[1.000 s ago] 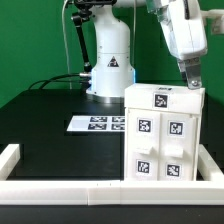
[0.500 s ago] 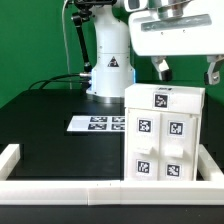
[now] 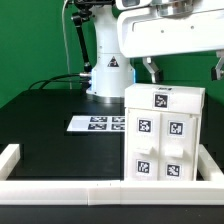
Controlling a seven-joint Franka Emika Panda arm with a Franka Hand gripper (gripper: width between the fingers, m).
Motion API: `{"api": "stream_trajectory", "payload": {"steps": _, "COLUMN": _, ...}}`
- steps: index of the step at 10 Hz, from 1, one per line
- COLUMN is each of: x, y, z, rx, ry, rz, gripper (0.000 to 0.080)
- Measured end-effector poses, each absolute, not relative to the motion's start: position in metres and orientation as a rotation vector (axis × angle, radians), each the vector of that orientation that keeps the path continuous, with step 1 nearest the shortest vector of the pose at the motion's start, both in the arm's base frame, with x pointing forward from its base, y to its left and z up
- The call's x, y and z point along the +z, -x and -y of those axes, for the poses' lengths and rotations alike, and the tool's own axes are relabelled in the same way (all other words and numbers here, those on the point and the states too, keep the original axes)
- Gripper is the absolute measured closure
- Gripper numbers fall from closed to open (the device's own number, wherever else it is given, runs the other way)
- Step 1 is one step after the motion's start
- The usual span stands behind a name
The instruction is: Assemble cabinet
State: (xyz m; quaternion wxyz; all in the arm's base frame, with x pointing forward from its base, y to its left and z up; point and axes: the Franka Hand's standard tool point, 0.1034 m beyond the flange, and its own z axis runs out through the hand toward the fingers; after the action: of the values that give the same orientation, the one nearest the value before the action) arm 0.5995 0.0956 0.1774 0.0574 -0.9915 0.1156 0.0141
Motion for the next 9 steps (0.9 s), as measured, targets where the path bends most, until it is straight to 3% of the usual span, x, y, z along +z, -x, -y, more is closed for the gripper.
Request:
{"api": "stream_trajectory", "payload": {"steps": 5, "x": 0.1786, "y": -0.6012, "z": -0.0886, "rx": 0.002, "ry": 2.994, "rz": 0.8, "gripper": 0.0002}}
{"api": "stream_trajectory", "payload": {"steps": 9, "x": 0.1776, "y": -0.6013, "z": -0.0849, "rx": -0.004, "ry": 2.859, "rz": 1.195, "gripper": 0.0002}}
